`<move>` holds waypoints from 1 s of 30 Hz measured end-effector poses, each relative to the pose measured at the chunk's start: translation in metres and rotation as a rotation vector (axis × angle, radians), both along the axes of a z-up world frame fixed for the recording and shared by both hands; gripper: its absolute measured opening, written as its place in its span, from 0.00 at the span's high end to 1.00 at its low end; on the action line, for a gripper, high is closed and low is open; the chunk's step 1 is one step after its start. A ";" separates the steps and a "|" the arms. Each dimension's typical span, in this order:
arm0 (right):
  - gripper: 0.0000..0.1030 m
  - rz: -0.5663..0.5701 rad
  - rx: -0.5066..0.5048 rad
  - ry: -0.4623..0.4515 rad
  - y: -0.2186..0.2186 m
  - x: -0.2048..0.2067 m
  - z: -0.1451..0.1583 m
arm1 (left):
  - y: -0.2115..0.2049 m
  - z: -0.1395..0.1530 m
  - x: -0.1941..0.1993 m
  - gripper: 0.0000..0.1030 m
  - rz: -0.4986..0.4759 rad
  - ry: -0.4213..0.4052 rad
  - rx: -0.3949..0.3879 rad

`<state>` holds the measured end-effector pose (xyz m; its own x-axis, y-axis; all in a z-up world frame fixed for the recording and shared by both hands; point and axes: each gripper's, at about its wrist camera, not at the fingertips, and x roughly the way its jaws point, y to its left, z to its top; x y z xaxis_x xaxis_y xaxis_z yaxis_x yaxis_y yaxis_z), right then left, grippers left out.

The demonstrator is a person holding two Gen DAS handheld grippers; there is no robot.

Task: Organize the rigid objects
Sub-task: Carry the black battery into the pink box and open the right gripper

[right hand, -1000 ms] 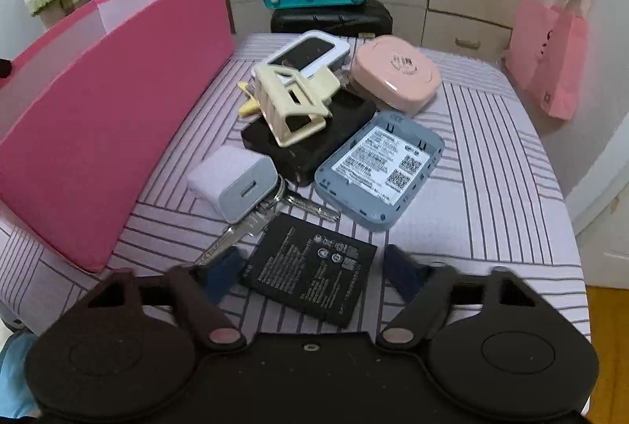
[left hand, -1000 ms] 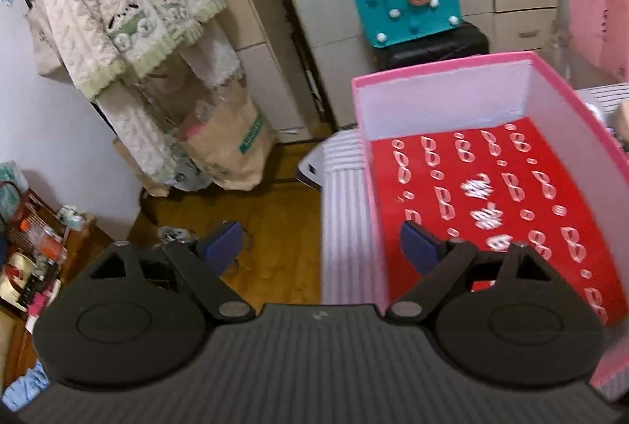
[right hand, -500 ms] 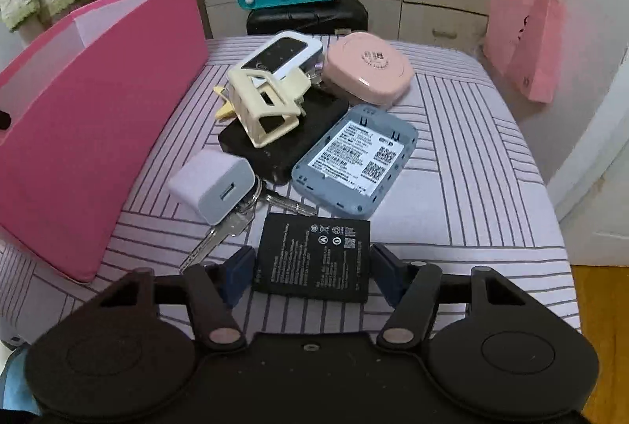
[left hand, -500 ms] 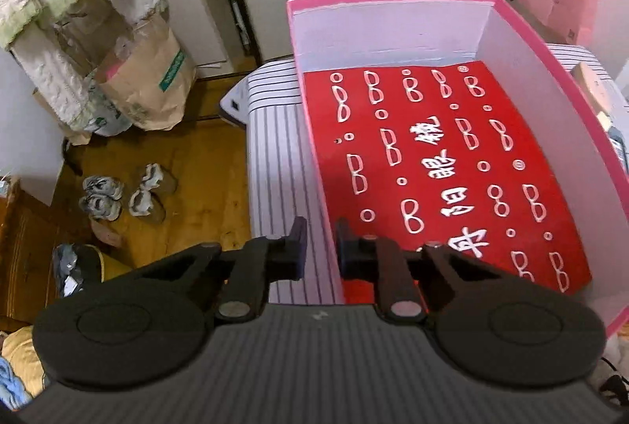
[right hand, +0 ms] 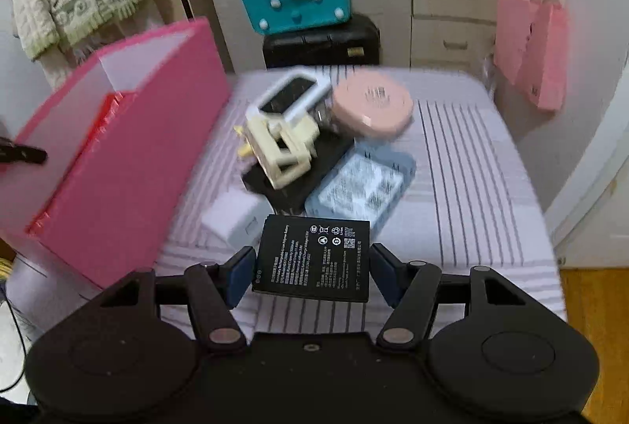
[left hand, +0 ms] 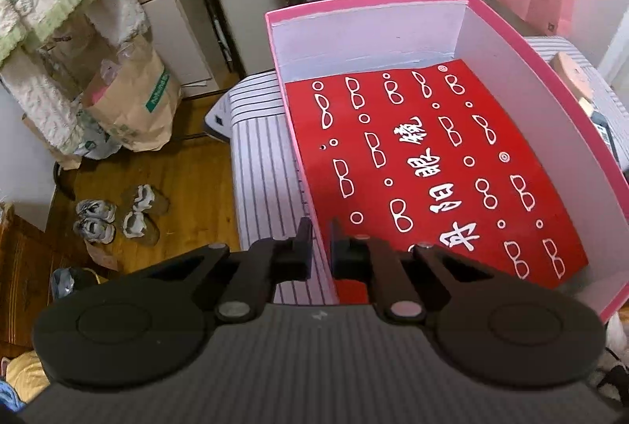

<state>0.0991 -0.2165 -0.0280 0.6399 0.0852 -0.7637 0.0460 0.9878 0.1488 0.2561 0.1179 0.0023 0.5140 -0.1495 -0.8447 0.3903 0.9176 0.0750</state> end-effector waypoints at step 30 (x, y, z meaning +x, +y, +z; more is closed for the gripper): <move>0.33 0.517 0.080 0.257 0.204 0.257 -0.004 | 0.002 0.009 -0.008 0.92 0.009 -0.030 -0.035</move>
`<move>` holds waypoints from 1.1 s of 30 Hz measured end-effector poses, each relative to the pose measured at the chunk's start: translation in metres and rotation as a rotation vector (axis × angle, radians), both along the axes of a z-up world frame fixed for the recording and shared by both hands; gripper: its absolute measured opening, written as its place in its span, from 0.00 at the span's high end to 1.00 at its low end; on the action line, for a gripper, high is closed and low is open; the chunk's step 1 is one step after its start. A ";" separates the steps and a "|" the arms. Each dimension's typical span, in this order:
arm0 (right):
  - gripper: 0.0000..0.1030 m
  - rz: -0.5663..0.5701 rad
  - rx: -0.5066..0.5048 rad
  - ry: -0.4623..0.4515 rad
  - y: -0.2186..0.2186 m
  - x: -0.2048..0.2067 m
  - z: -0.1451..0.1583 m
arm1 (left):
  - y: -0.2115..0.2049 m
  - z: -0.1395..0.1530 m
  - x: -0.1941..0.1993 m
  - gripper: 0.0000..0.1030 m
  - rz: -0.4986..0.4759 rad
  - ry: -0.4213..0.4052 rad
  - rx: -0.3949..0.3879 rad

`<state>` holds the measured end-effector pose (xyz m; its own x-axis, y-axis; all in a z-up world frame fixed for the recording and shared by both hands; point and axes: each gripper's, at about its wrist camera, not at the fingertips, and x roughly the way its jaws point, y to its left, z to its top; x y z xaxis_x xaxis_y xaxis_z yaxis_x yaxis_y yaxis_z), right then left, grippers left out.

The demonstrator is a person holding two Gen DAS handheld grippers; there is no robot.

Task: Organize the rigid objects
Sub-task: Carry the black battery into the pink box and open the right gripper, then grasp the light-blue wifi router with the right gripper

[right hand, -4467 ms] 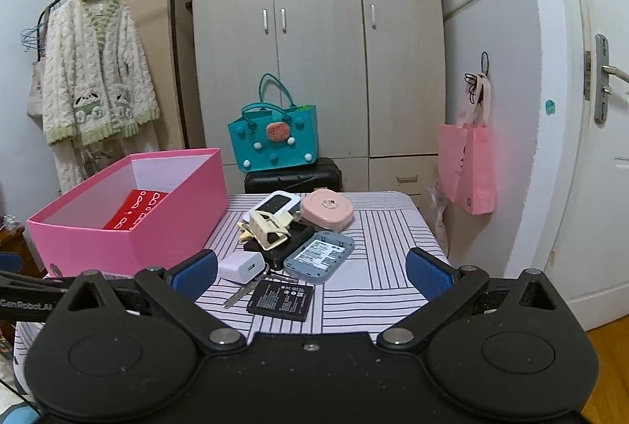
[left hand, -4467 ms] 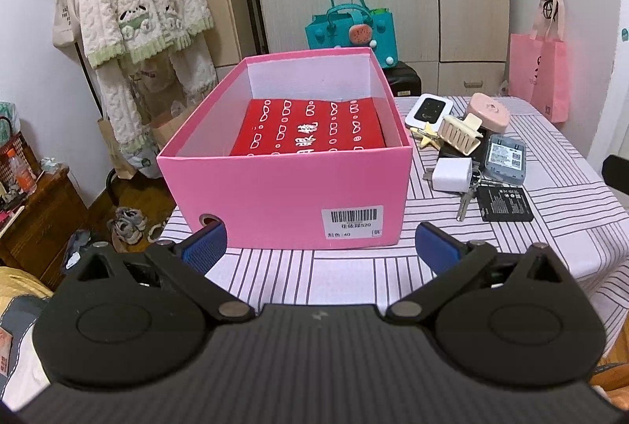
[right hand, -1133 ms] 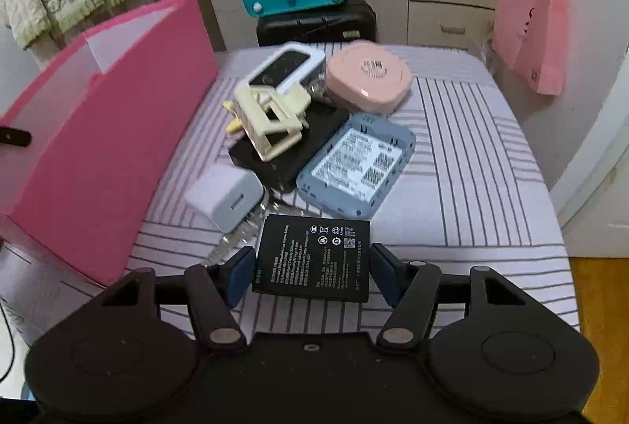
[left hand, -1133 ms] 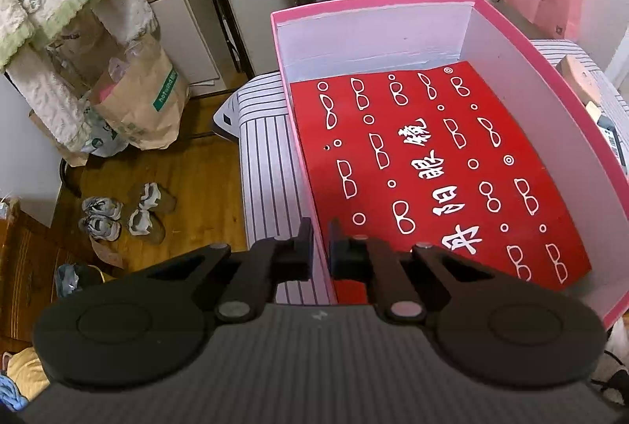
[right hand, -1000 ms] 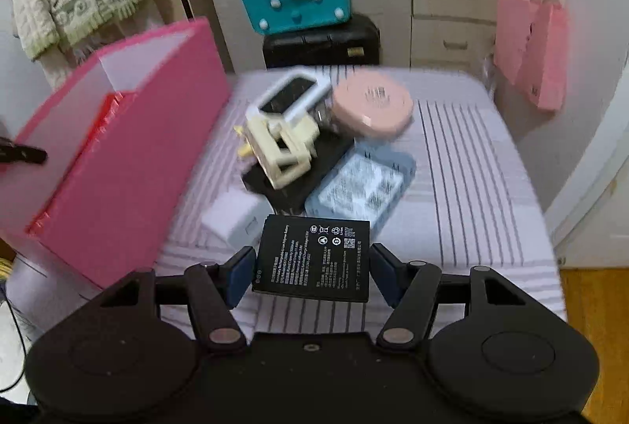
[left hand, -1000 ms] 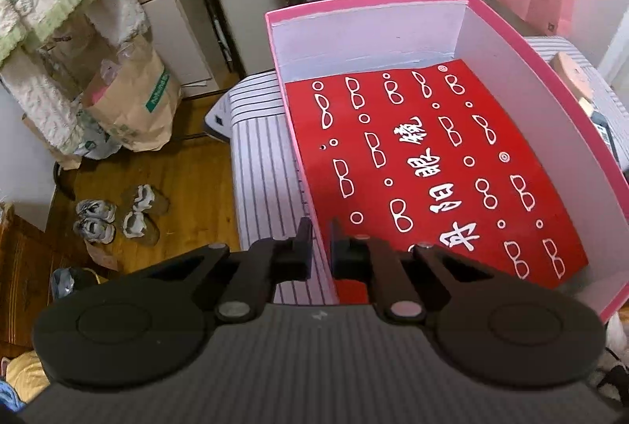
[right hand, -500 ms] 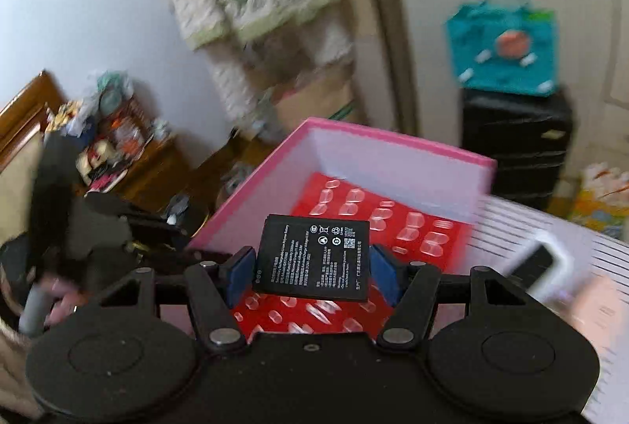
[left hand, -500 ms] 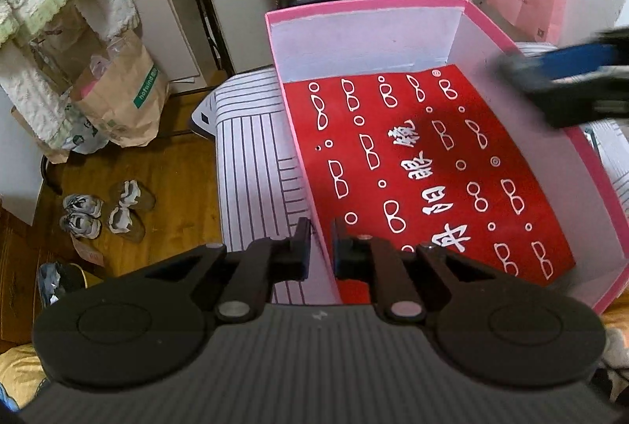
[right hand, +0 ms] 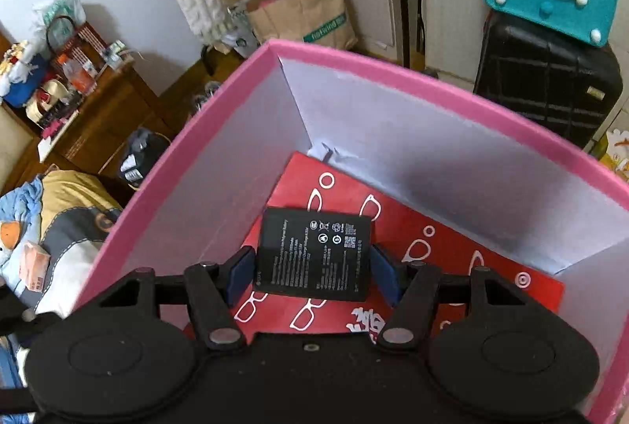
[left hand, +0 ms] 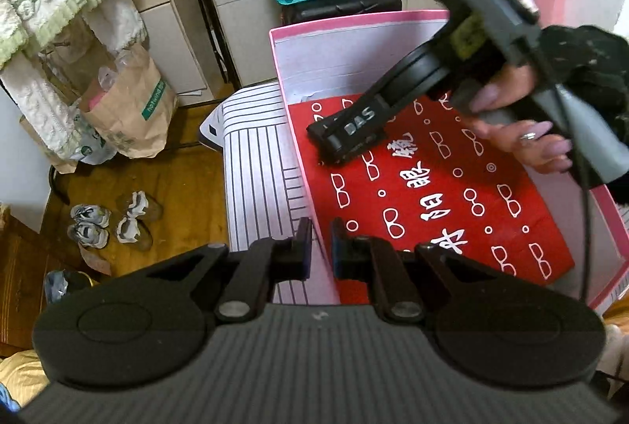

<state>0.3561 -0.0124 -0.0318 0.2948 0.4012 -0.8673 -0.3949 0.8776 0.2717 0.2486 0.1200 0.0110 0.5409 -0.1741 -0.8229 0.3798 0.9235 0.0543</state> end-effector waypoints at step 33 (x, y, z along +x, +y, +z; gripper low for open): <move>0.23 -0.392 -0.007 -0.324 -0.236 -0.203 0.012 | 0.001 -0.001 -0.008 0.93 0.045 -0.035 -0.022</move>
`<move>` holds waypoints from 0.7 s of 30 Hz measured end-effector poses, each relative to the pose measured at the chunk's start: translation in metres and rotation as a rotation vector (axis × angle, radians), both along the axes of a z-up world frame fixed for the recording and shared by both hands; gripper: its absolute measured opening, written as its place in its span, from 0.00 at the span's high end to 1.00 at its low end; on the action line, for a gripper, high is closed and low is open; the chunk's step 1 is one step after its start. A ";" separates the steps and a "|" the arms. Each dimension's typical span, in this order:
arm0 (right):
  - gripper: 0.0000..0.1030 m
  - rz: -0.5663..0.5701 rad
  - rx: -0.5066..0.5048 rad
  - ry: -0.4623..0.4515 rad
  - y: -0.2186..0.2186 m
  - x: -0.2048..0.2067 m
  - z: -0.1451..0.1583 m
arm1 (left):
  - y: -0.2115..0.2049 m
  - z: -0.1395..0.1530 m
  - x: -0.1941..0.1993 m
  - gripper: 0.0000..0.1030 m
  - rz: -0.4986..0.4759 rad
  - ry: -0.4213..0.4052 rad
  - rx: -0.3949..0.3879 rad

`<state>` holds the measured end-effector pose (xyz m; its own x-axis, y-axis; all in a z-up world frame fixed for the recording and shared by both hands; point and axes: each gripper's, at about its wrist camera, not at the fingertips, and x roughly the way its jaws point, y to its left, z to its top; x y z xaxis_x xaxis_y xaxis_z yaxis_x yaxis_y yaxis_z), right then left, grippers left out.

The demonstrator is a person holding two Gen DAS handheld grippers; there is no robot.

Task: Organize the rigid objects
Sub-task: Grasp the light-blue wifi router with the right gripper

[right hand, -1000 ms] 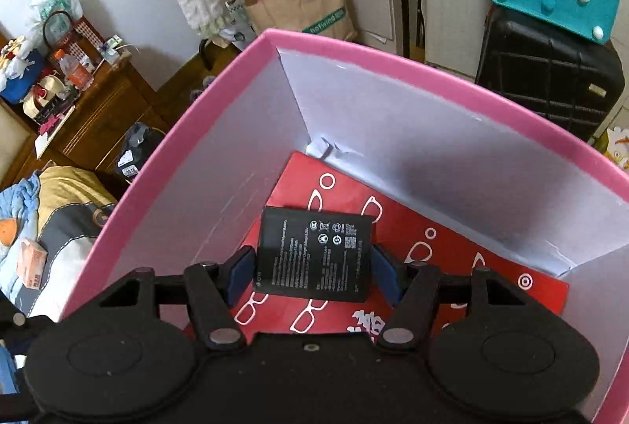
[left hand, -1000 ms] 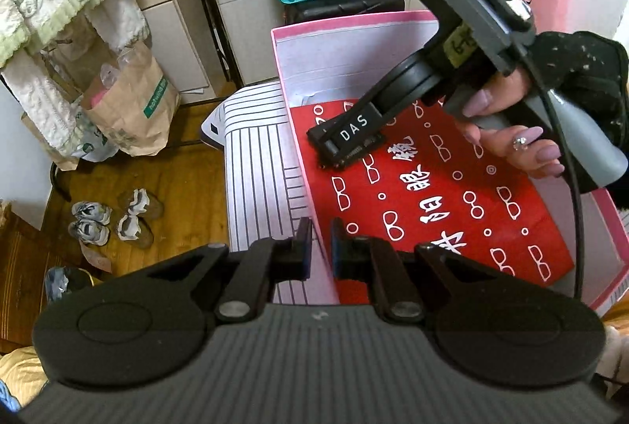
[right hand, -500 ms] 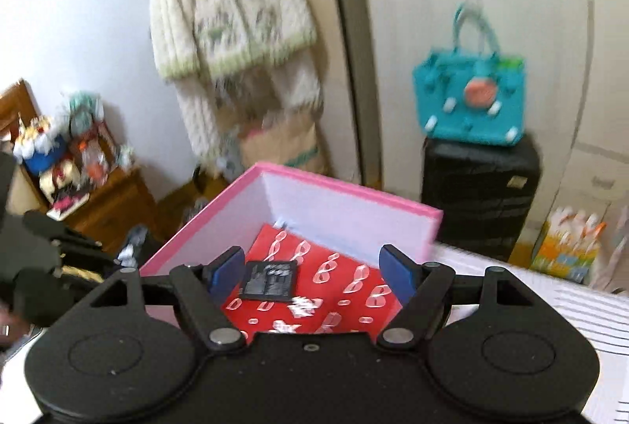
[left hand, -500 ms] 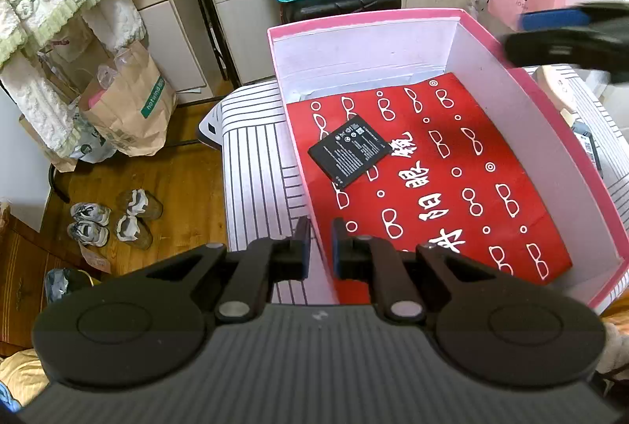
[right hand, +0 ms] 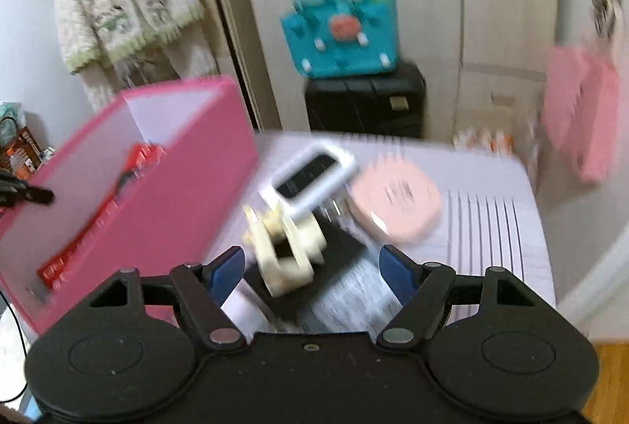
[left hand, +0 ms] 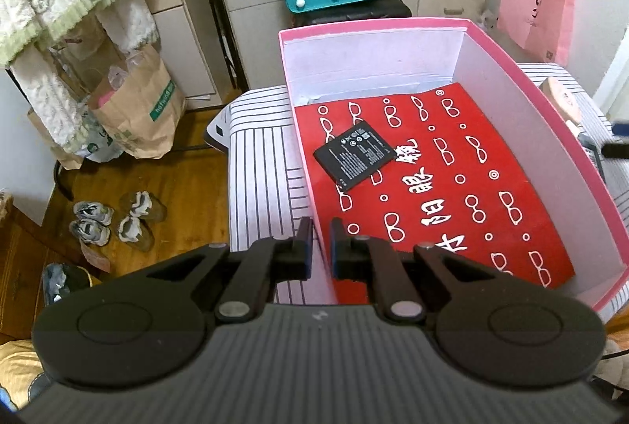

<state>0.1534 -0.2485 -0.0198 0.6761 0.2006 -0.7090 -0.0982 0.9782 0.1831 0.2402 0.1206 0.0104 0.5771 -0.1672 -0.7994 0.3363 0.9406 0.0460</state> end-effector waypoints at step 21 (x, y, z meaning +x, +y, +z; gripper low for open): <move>0.12 0.043 -0.134 0.062 -0.005 0.004 -0.057 | -0.004 -0.005 0.001 0.93 0.076 0.016 -0.003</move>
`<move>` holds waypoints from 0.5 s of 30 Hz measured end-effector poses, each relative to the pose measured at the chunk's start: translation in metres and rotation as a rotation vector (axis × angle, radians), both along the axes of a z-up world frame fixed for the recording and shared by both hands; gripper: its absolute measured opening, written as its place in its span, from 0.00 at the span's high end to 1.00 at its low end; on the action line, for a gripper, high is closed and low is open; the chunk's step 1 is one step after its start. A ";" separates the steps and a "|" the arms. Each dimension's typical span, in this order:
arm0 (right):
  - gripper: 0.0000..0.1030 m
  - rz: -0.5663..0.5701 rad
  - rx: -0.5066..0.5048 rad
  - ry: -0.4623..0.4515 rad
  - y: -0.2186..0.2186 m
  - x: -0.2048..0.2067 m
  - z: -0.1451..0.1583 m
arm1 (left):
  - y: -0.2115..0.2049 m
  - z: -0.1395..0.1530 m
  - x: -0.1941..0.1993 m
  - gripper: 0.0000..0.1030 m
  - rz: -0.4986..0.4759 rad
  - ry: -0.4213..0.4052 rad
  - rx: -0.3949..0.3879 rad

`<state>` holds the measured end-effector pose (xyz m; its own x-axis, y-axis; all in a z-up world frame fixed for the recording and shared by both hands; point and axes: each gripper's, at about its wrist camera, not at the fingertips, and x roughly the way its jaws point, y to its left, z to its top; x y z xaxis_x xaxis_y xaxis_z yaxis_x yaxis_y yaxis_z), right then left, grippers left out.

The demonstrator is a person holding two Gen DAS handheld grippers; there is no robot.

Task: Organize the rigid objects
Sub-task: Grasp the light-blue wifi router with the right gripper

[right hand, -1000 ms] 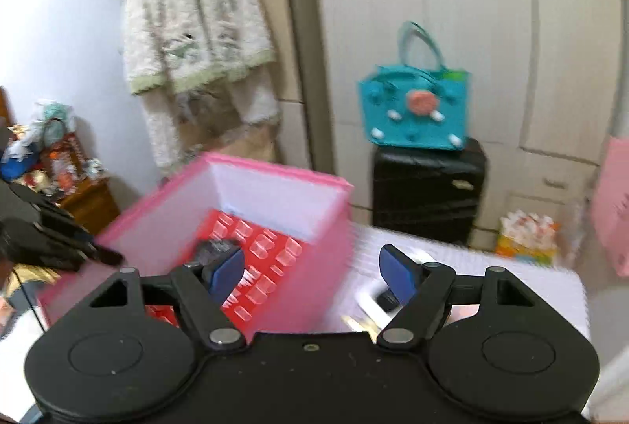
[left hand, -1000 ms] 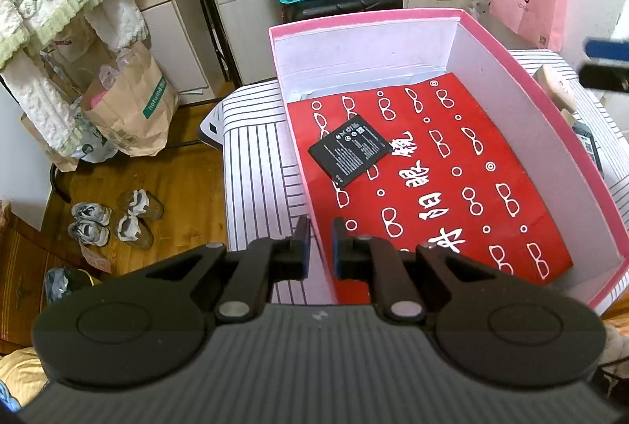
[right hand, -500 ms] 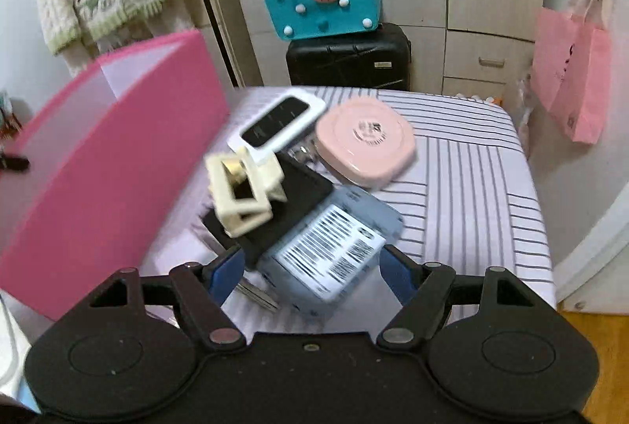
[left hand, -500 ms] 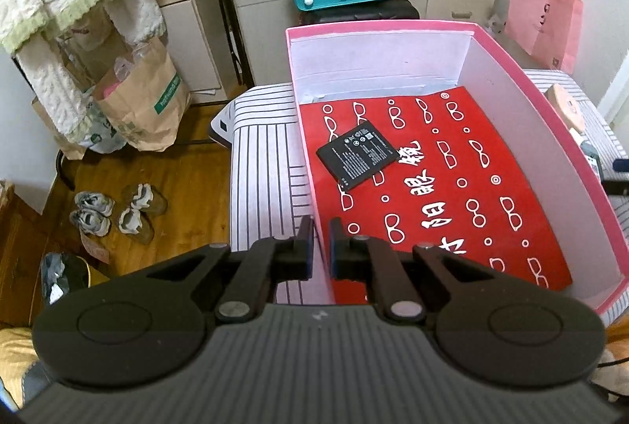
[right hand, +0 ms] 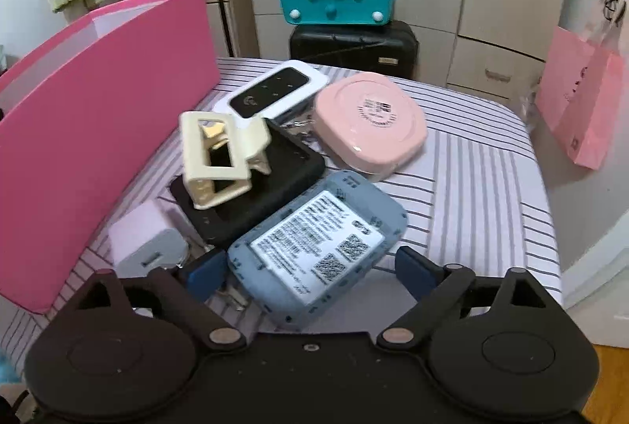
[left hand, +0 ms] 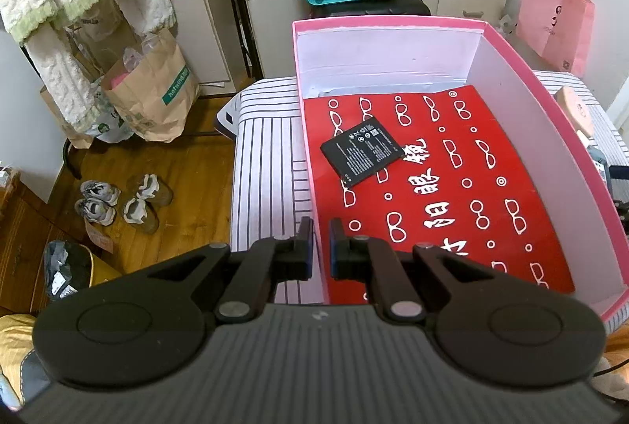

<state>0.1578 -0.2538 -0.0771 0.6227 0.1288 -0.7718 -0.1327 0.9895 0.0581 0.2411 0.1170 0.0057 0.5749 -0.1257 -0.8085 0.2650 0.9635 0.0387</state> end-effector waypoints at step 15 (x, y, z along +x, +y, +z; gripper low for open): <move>0.16 -0.019 0.094 0.043 -0.021 -0.001 0.013 | 0.003 0.001 -0.001 0.92 0.024 0.018 -0.033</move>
<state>0.1568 -0.2753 -0.0644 0.5925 0.1905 -0.7827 -0.1094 0.9817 0.1561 0.2396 0.1200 0.0071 0.5632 -0.1389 -0.8146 0.2417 0.9703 0.0016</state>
